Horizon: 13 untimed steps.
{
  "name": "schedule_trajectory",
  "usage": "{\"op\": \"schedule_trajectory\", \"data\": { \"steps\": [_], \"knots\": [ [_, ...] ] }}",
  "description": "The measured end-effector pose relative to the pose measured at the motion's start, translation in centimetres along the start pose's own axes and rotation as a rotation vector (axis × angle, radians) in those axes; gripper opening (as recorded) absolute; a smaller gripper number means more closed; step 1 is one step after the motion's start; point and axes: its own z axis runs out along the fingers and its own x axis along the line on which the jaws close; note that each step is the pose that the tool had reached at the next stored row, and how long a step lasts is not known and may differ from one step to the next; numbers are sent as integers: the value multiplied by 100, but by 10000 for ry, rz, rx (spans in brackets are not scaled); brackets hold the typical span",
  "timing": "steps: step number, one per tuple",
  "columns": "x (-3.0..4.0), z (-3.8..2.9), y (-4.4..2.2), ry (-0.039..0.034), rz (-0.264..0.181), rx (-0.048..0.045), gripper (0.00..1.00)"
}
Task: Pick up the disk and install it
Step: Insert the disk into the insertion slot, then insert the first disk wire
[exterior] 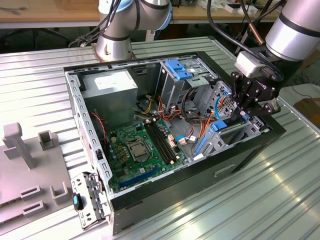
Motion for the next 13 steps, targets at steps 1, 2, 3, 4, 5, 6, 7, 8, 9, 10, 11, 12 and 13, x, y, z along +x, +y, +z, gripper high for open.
{"op": "schedule_trajectory", "data": {
  "steps": [1,2,3,4,5,6,7,8,9,10,11,12,13],
  "knots": [
    [0,0,0,0,0,0,11],
    [0,0,-1,0,0,0,11],
    [0,0,-1,0,0,0,11],
    [0,0,-2,1,-1,0,11],
    [0,0,-2,0,0,0,11],
    [0,0,-2,0,0,0,11],
    [0,-32,-4,0,0,0,11],
    [0,-79,-5,1,0,0,11],
    [0,-106,-6,0,0,0,11],
    [0,-127,-7,0,0,0,11],
    [0,-150,-7,-2,0,0,11],
    [0,-151,-7,-3,-1,0,11],
    [0,-152,-8,-4,-7,0,11]
  ]
}}
